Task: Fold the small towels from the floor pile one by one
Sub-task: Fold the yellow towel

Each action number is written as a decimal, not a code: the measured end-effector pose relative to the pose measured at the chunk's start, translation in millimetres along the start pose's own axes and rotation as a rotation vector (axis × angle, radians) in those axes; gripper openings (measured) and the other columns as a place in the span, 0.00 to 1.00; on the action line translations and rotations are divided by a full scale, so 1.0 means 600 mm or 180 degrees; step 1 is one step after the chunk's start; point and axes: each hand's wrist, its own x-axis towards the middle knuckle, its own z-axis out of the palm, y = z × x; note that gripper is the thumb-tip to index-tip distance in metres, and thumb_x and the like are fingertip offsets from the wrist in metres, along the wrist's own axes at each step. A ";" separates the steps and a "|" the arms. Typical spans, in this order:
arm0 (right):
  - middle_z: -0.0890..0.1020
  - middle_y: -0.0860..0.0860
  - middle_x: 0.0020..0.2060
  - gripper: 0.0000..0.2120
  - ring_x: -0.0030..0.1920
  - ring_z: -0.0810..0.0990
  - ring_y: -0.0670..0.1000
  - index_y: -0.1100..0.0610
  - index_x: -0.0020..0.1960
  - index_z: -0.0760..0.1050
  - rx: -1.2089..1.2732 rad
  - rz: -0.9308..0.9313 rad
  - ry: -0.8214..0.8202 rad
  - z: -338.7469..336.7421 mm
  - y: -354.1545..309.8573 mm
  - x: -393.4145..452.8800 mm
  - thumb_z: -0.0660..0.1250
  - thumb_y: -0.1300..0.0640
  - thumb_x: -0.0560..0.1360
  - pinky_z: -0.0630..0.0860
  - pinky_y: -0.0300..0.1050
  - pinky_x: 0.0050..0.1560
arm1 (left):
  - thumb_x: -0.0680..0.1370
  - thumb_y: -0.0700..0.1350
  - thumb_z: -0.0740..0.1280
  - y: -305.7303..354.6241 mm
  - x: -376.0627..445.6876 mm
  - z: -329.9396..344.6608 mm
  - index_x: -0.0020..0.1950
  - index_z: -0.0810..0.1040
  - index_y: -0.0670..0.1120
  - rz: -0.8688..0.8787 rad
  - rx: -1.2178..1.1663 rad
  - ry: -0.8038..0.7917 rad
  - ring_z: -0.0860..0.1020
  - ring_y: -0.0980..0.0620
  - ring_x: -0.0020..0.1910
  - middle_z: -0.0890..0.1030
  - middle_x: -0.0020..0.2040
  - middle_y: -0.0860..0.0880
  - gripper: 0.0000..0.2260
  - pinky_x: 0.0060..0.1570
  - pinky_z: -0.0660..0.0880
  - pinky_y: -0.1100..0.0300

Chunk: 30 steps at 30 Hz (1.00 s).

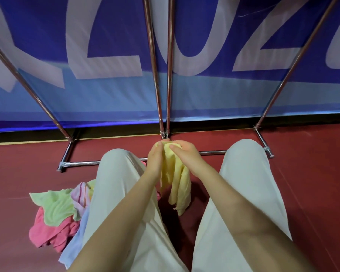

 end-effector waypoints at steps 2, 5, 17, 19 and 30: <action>0.81 0.52 0.52 0.11 0.54 0.78 0.50 0.58 0.58 0.78 0.0000 0.0054 0.0117 0.005 0.000 0.008 0.62 0.57 0.78 0.72 0.43 0.55 | 0.84 0.47 0.54 -0.004 -0.001 0.004 0.47 0.77 0.49 -0.0102 0.0140 0.0106 0.77 0.51 0.47 0.79 0.45 0.51 0.14 0.49 0.73 0.57; 0.81 0.51 0.50 0.10 0.52 0.77 0.49 0.58 0.56 0.78 -0.0070 0.0095 0.0263 0.009 0.009 0.017 0.62 0.57 0.78 0.70 0.41 0.51 | 0.84 0.46 0.53 -0.008 -0.003 0.009 0.39 0.70 0.48 -0.0134 0.0413 0.0392 0.70 0.52 0.40 0.72 0.37 0.51 0.15 0.41 0.68 0.58; 0.79 0.49 0.46 0.07 0.48 0.76 0.48 0.57 0.51 0.78 -0.0040 0.0241 0.0502 0.004 0.039 0.017 0.62 0.57 0.78 0.71 0.41 0.46 | 0.80 0.49 0.65 -0.019 -0.005 -0.010 0.47 0.80 0.47 0.0021 0.0374 0.0078 0.79 0.52 0.43 0.81 0.42 0.49 0.08 0.45 0.76 0.58; 0.79 0.48 0.43 0.07 0.44 0.76 0.46 0.58 0.51 0.78 -0.0142 0.0216 0.0293 0.009 0.038 0.012 0.63 0.57 0.78 0.71 0.37 0.42 | 0.81 0.48 0.63 -0.015 0.000 -0.018 0.46 0.78 0.50 -0.0046 0.0237 0.0432 0.78 0.53 0.43 0.80 0.42 0.49 0.07 0.47 0.75 0.57; 0.68 0.51 0.33 0.10 0.33 0.65 0.47 0.64 0.42 0.70 -0.1056 0.0345 -0.0444 0.025 0.118 -0.024 0.58 0.60 0.80 0.59 0.38 0.29 | 0.82 0.50 0.60 -0.003 0.003 -0.048 0.45 0.75 0.51 -0.0151 0.0212 0.0901 0.74 0.54 0.42 0.77 0.42 0.51 0.08 0.43 0.72 0.58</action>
